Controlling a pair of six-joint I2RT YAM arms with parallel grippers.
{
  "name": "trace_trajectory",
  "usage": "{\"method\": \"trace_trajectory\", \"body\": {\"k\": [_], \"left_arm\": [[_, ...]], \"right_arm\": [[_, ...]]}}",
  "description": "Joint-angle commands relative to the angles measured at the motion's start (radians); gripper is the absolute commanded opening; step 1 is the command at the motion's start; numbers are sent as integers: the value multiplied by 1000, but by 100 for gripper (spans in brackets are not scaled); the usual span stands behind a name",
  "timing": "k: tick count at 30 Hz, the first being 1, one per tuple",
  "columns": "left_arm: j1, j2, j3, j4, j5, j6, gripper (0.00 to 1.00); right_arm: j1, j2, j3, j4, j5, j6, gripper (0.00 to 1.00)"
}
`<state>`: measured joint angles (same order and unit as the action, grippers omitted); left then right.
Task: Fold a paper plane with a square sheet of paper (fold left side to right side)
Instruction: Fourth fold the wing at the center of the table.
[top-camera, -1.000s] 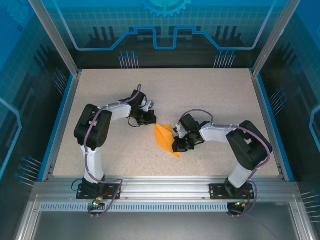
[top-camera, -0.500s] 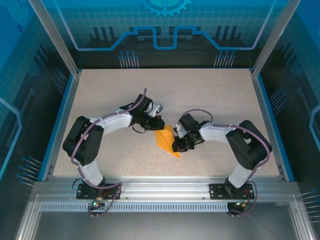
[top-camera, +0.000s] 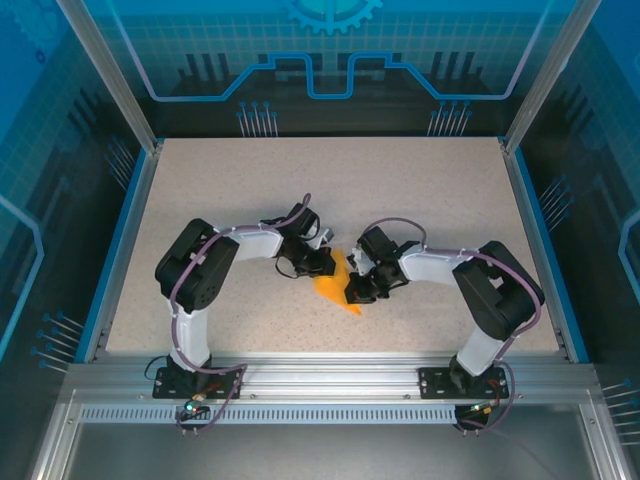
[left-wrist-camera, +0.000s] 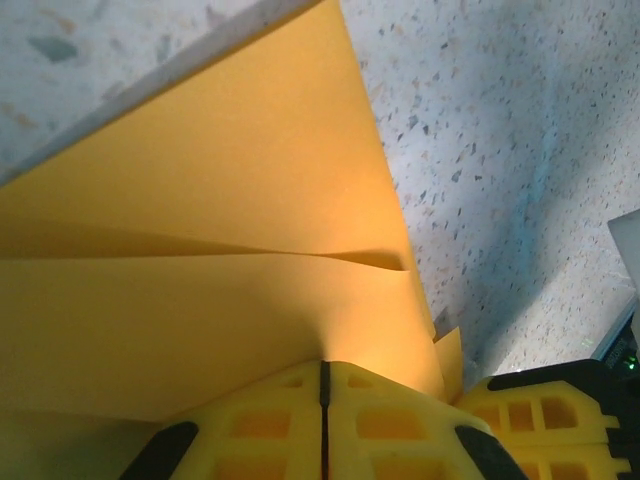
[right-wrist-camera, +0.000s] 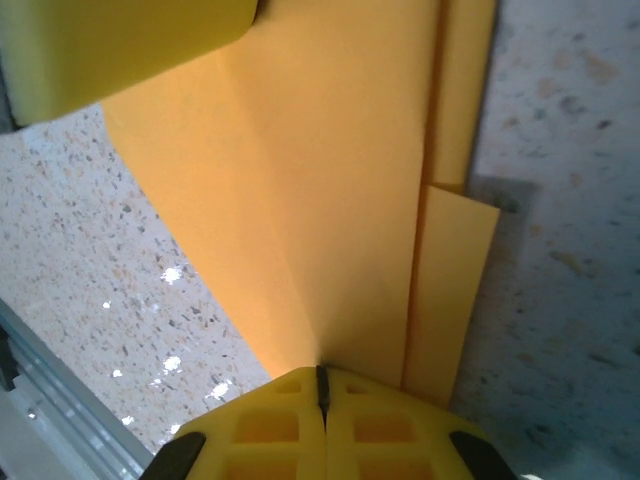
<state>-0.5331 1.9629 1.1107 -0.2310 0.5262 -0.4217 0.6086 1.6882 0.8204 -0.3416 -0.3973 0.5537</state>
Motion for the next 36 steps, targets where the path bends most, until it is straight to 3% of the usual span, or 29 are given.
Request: {"method": "trace_trajectory", "body": {"k": [1, 9, 19, 36], "left_arm": [[-2, 37, 24, -37, -84, -14, 8], [-2, 53, 21, -60, -117, -11, 8], [-2, 51, 18, -66, -134, -7, 7], [-1, 49, 18, -76, -150, 0, 7]], "right_arm": [[5, -45, 4, -120, 83, 5, 0], [31, -185, 12, -196, 114, -1, 0], [66, -91, 15, -119, 79, 38, 0], [-2, -42, -60, -80, 35, 37, 0]]}}
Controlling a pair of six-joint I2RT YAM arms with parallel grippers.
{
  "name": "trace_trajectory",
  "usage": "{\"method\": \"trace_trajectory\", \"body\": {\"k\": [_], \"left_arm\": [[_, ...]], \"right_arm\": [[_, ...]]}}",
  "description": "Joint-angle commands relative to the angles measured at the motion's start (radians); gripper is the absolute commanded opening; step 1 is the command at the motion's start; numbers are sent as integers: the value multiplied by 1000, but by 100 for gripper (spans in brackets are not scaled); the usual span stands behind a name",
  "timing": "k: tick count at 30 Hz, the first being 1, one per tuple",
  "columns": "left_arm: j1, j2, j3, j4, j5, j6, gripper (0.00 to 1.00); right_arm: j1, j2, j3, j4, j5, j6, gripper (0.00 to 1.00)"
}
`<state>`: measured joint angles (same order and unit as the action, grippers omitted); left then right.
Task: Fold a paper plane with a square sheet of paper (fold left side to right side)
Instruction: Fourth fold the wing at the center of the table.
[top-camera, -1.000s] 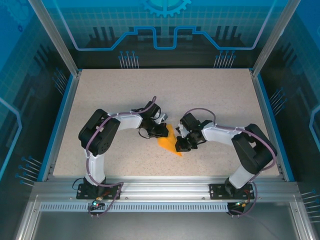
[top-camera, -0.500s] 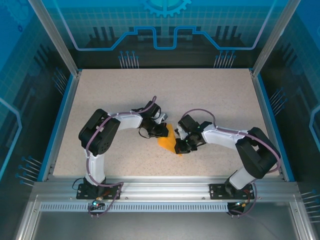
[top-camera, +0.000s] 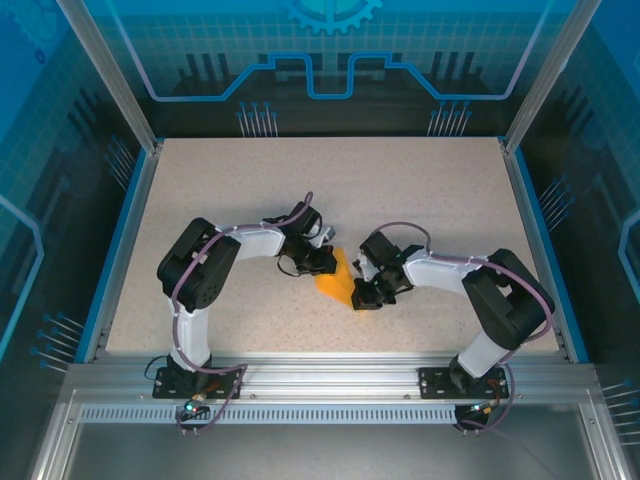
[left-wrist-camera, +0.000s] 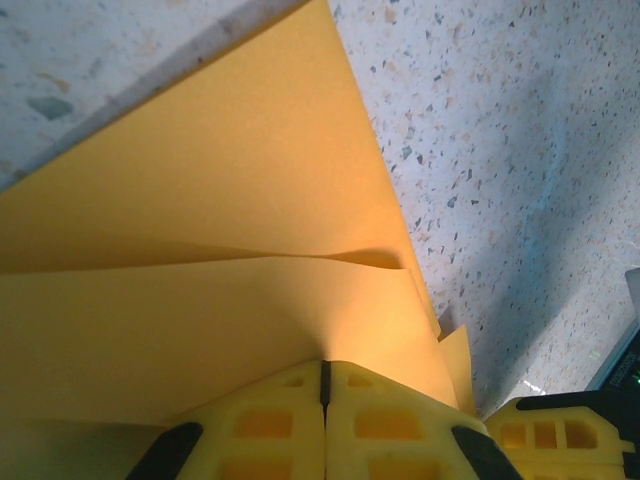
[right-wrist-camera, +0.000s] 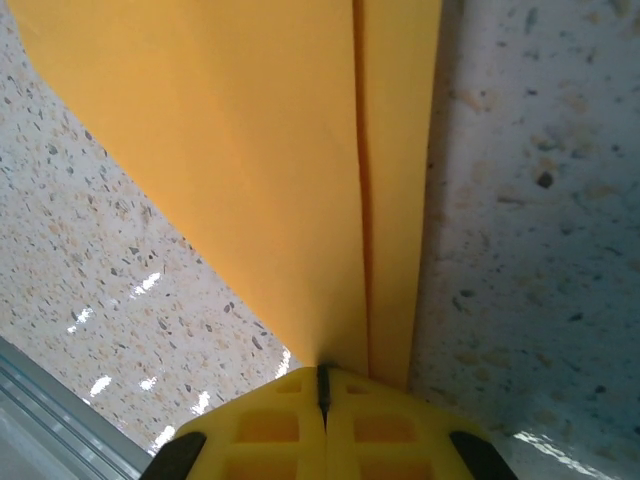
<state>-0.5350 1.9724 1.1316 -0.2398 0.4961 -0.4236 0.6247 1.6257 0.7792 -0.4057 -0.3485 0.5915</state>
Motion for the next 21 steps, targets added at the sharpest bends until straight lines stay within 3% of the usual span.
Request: {"method": "trace_trajectory", "body": {"k": [1, 21], "left_arm": [[1, 40, -2, -69, -120, 4, 7], [21, 42, -4, -78, -139, 11, 7]], "right_arm": [[-25, 16, -24, -18, -9, -2, 0], [-92, -65, -176, -11, -62, -19, 0]]}}
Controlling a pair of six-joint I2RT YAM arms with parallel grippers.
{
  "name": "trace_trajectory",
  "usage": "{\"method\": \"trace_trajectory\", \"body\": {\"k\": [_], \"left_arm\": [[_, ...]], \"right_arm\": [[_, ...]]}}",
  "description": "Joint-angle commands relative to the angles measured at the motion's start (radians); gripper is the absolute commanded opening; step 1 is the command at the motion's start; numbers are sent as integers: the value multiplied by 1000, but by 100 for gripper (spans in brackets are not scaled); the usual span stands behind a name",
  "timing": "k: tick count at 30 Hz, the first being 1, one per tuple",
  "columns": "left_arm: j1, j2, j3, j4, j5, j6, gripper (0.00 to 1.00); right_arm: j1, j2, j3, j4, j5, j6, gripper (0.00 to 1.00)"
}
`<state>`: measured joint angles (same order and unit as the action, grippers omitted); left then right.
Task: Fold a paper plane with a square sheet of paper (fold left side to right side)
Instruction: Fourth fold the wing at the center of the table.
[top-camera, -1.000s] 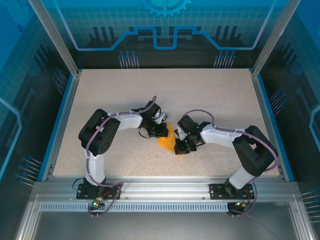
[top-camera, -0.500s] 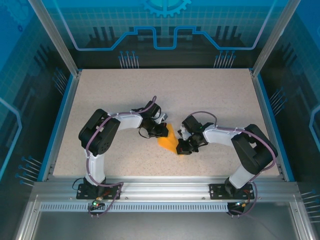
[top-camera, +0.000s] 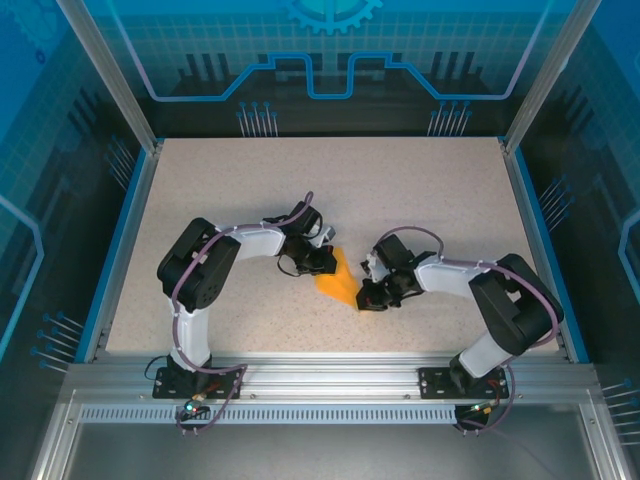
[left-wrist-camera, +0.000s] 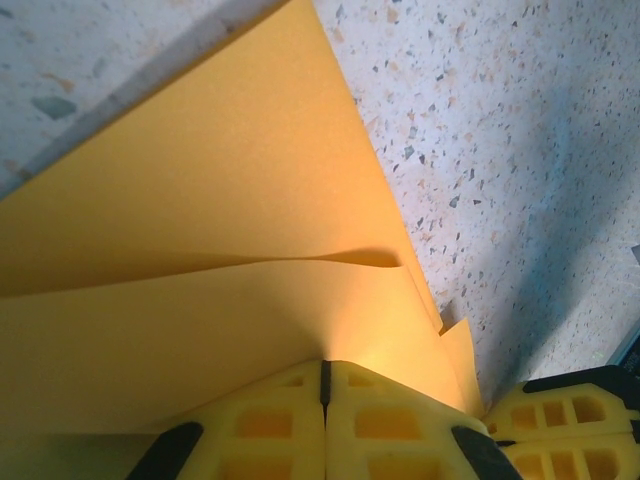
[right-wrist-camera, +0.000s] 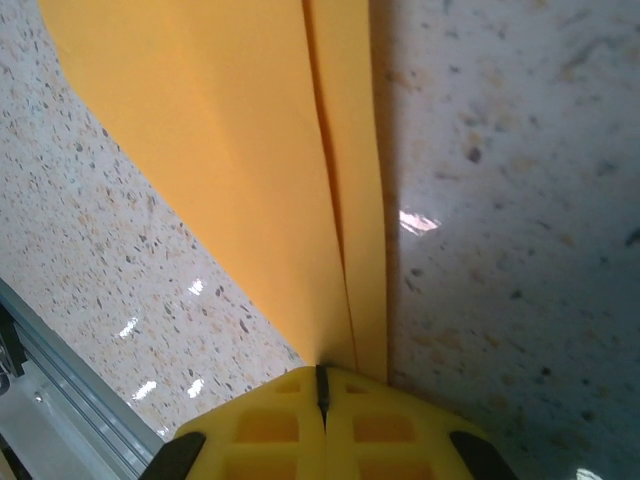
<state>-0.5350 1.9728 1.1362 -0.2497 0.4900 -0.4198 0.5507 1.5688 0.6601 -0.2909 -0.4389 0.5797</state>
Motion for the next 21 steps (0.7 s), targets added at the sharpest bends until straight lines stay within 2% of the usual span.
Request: {"method": "trace_trajectory", "body": {"k": [1, 8, 12, 18, 21], "left_arm": [[20, 41, -9, -69, -133, 7, 7], [21, 36, -1, -66, -113, 0, 9], [22, 5, 31, -71, -48, -13, 17], [34, -105, 106, -114, 33, -24, 39], [51, -171, 102, -116, 39, -36, 48]], "right_arm": [[-22, -16, -64, -129, 30, -7, 0], [-58, -75, -95, -136, 18, -22, 0], [-61, -137, -70, -116, 6, -45, 1], [-70, -282, -15, -131, 81, -117, 19], [-77, -330, 9, -137, 127, -161, 30]]}}
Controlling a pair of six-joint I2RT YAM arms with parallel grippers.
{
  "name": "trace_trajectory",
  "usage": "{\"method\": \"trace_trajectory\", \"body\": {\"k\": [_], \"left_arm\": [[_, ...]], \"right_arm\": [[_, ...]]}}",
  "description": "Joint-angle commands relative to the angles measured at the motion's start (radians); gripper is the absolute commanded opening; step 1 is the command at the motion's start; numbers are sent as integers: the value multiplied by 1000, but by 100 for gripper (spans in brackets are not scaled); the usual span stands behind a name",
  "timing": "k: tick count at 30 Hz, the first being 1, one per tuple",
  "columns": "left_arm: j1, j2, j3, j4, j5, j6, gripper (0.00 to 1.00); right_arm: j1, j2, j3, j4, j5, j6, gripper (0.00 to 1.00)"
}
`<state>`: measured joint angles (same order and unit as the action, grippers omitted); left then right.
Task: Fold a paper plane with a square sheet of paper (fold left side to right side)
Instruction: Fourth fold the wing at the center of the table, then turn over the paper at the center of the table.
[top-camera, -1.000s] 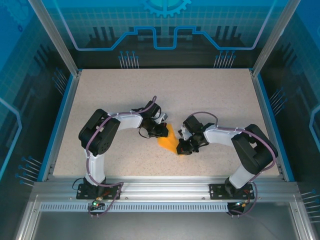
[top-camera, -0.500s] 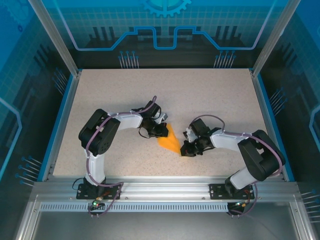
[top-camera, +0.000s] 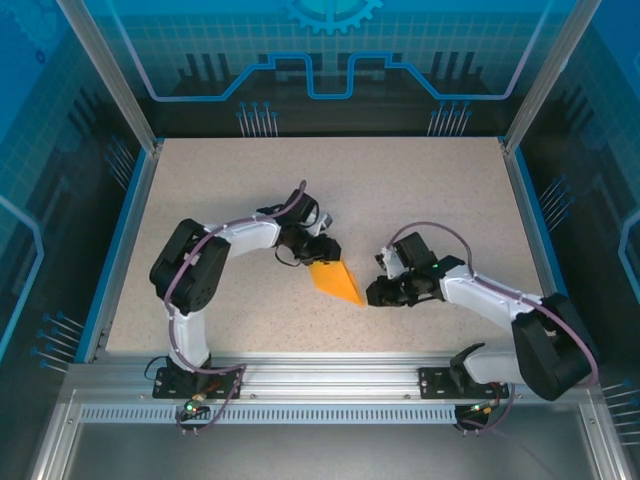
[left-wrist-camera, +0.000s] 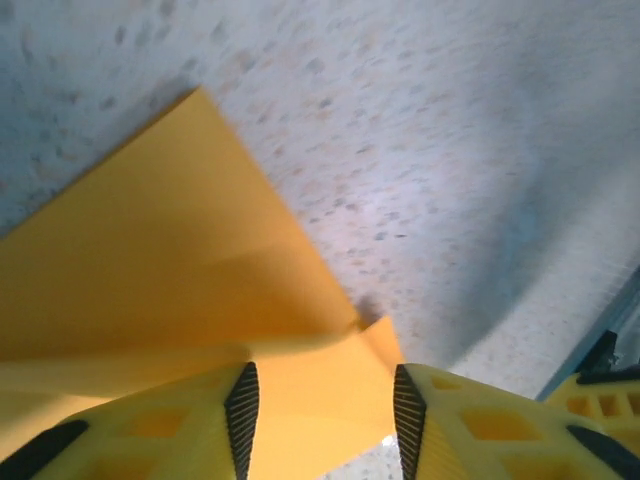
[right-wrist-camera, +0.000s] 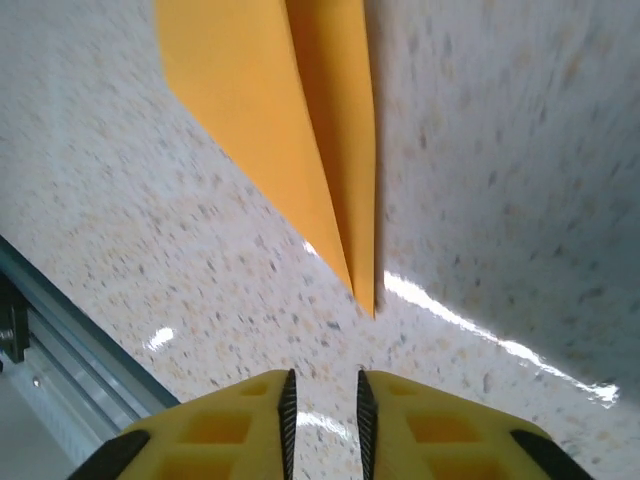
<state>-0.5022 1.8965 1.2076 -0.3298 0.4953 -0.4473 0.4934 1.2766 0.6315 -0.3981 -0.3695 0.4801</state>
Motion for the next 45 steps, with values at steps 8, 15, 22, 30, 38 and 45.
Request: {"method": "trace_trajectory", "body": {"k": [8, 15, 22, 30, 38, 45], "left_arm": [[55, -218, -143, -3, -25, -97, 56], [55, -179, -208, 75, -1, -164, 56], [51, -80, -179, 101, 36, -180, 55], [37, -4, -139, 140, 68, -199, 54], [31, 35, -75, 146, 85, -202, 53], [24, 52, -17, 172, 110, -195, 43]], "right_arm": [[-28, -105, 37, 54, 151, -56, 54], [-31, -107, 27, 140, 106, -6, 64], [-29, -138, -3, 166, 94, 34, 70], [-35, -154, -1, 137, 97, 28, 71], [-39, -167, -13, 128, 97, 27, 73], [-73, -190, -29, 123, 62, 44, 85]]}}
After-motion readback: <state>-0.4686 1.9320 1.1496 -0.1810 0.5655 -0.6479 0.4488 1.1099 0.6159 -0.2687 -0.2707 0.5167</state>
